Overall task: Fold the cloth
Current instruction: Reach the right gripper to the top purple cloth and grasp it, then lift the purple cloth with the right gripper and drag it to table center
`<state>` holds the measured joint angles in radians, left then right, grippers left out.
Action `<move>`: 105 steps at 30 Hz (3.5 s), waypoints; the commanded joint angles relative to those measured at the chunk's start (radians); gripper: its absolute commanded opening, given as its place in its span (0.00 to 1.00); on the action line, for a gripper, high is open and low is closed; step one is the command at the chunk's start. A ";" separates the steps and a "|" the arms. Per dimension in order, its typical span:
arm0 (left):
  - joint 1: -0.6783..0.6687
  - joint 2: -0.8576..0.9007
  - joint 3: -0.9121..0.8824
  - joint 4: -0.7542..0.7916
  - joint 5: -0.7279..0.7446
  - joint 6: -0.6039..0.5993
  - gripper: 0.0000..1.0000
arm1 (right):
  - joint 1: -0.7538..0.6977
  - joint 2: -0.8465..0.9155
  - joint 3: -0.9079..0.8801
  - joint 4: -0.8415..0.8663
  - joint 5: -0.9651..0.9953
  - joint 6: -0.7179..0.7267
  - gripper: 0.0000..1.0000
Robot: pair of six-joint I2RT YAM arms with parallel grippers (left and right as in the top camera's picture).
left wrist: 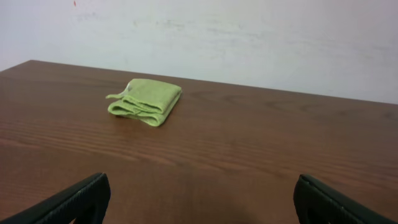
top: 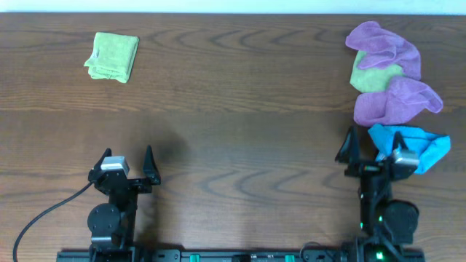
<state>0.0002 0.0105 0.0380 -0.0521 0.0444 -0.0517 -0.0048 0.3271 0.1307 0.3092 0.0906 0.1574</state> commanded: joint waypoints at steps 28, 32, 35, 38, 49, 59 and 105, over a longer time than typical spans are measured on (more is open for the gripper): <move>0.007 -0.006 -0.034 -0.024 -0.029 0.007 0.95 | -0.188 1.695 1.327 -0.370 0.028 0.097 0.90; 0.007 -0.006 -0.034 -0.024 -0.029 0.007 0.95 | -0.193 1.735 1.327 -0.369 0.060 0.150 0.84; 0.007 -0.006 -0.034 -0.024 -0.029 0.007 0.95 | -0.200 1.769 1.327 -0.370 0.068 0.149 0.89; 0.007 -0.006 -0.034 -0.024 -0.029 0.007 0.95 | -0.208 1.799 1.327 -0.381 0.067 0.149 0.89; 0.007 -0.006 -0.034 -0.024 -0.029 0.007 0.95 | -0.237 1.831 1.327 -0.353 0.066 0.149 0.83; 0.007 -0.006 -0.034 -0.024 -0.029 0.007 0.96 | -0.239 1.884 1.327 -0.257 0.011 0.153 0.61; 0.007 -0.006 -0.034 -0.024 -0.029 0.007 0.95 | 0.303 0.932 1.347 -1.019 -0.596 0.046 0.01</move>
<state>0.0002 0.0101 0.0380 -0.0521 0.0433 -0.0517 0.2401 1.2919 1.4708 -0.6876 -0.4587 0.2325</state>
